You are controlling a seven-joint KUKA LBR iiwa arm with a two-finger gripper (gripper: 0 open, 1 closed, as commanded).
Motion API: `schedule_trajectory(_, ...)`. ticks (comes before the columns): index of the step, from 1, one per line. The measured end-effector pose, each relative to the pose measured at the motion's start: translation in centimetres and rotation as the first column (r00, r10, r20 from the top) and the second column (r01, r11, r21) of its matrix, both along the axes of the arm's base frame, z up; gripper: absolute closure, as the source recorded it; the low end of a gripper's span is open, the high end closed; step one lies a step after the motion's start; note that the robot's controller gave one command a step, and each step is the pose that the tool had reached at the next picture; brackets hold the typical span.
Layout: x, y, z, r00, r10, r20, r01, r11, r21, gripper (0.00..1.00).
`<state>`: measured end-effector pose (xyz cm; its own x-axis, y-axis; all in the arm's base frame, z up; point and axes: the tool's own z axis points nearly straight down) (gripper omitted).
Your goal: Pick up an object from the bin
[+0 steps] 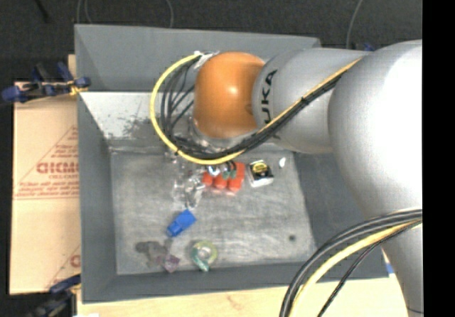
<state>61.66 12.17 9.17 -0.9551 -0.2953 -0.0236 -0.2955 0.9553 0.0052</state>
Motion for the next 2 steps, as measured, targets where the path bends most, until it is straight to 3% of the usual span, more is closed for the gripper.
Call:
schedule_trajectory(1,0.06,-0.08,-0.02,1.0,0.013,0.003,-0.013,1.0,0.001,0.0)
schedule_trajectory(2,-0.33,-0.21,-0.15,1.0,0.009,-0.025,-0.009,1.0,-0.002,1.0)
